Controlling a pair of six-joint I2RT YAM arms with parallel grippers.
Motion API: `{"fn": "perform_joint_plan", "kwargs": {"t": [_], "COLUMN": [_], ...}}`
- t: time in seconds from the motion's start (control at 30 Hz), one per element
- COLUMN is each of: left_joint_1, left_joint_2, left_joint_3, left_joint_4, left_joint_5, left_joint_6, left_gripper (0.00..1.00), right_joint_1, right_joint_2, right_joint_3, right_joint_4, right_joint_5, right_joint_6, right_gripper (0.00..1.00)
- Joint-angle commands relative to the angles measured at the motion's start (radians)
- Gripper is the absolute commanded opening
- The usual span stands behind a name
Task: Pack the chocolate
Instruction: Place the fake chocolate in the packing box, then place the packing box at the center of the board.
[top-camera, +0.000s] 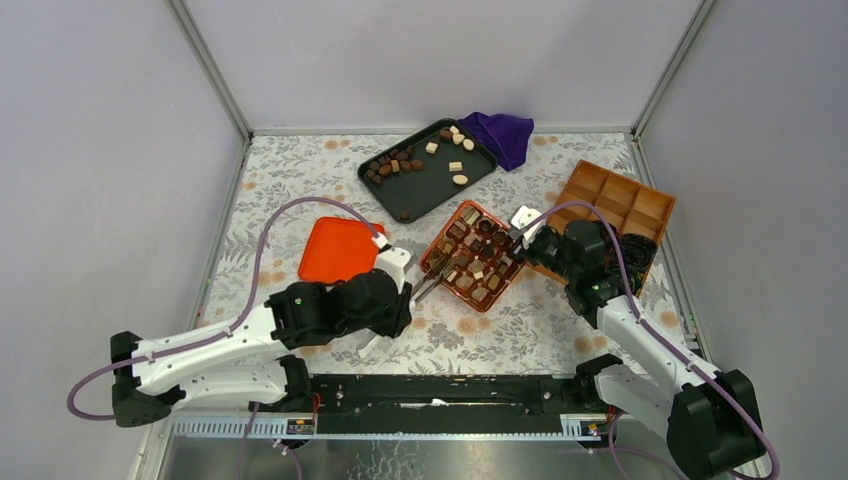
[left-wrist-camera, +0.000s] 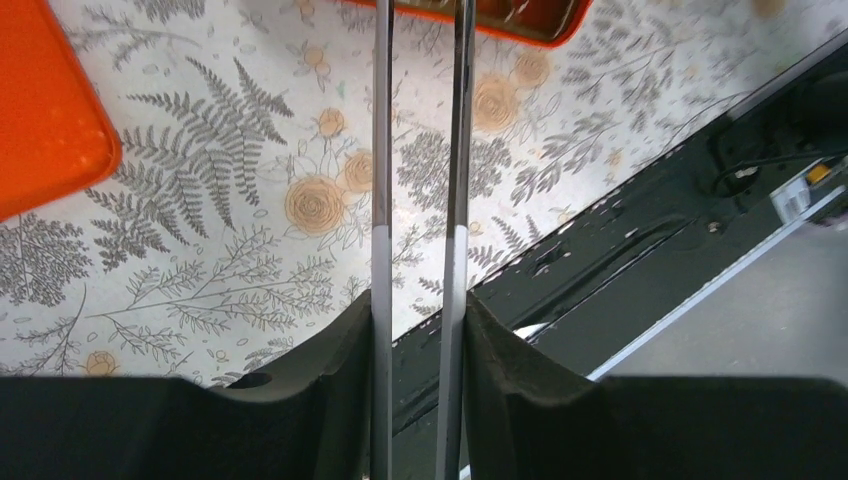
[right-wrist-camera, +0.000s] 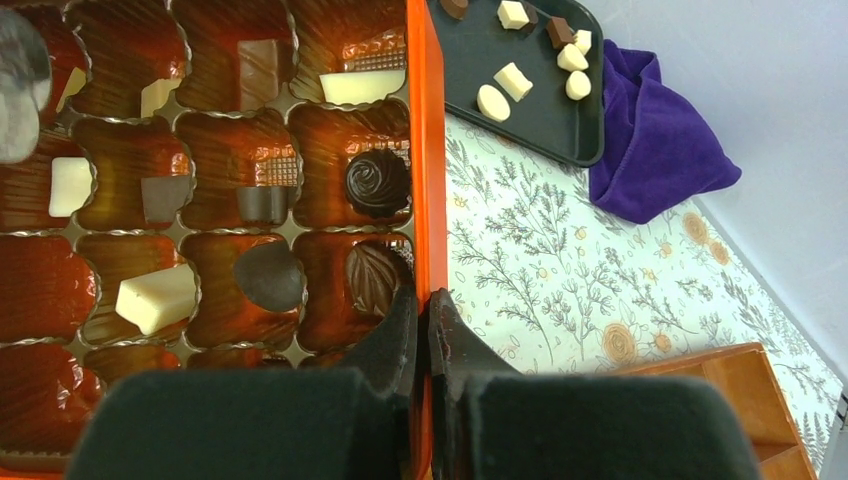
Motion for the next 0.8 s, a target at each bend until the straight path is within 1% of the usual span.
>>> {"fn": "perform_joint_plan", "kwargs": {"t": [0.0, 0.13, 0.23, 0.37, 0.47, 0.63, 0.77], "left_joint_1": [-0.006, 0.019, 0.086, 0.237, 0.364, 0.546, 0.661], "left_joint_2": [-0.050, -0.022, 0.020, 0.061, 0.084, 0.152, 0.263], "left_joint_3": [0.103, 0.199, 0.263, 0.296, 0.294, 0.288, 0.300], "left_joint_4": [0.021, -0.013, -0.030, -0.004, 0.038, 0.108, 0.155], "left_joint_5": [-0.080, -0.111, -0.087, 0.015, 0.103, 0.222, 0.288], "left_joint_6": [0.002, 0.039, 0.086, 0.155, 0.196, 0.258, 0.309], "left_gripper": [0.36, 0.36, 0.36, 0.36, 0.37, 0.37, 0.37], "right_joint_1": [0.005, 0.001, -0.008, -0.019, -0.026, -0.027, -0.027], "right_joint_2": [0.000, 0.028, 0.060, 0.122, 0.201, 0.354, 0.444], "right_joint_3": [0.047, 0.069, 0.097, 0.151, 0.201, 0.288, 0.329], "right_joint_4": [0.088, 0.050, 0.003, -0.096, -0.167, -0.258, -0.289], "right_joint_5": [-0.038, -0.060, -0.091, -0.153, -0.189, -0.195, -0.189], "right_joint_6": [0.009, 0.031, 0.050, 0.079, 0.115, 0.160, 0.202], "right_gripper": [0.00, 0.00, 0.00, 0.00, 0.00, 0.00, 0.00]}}
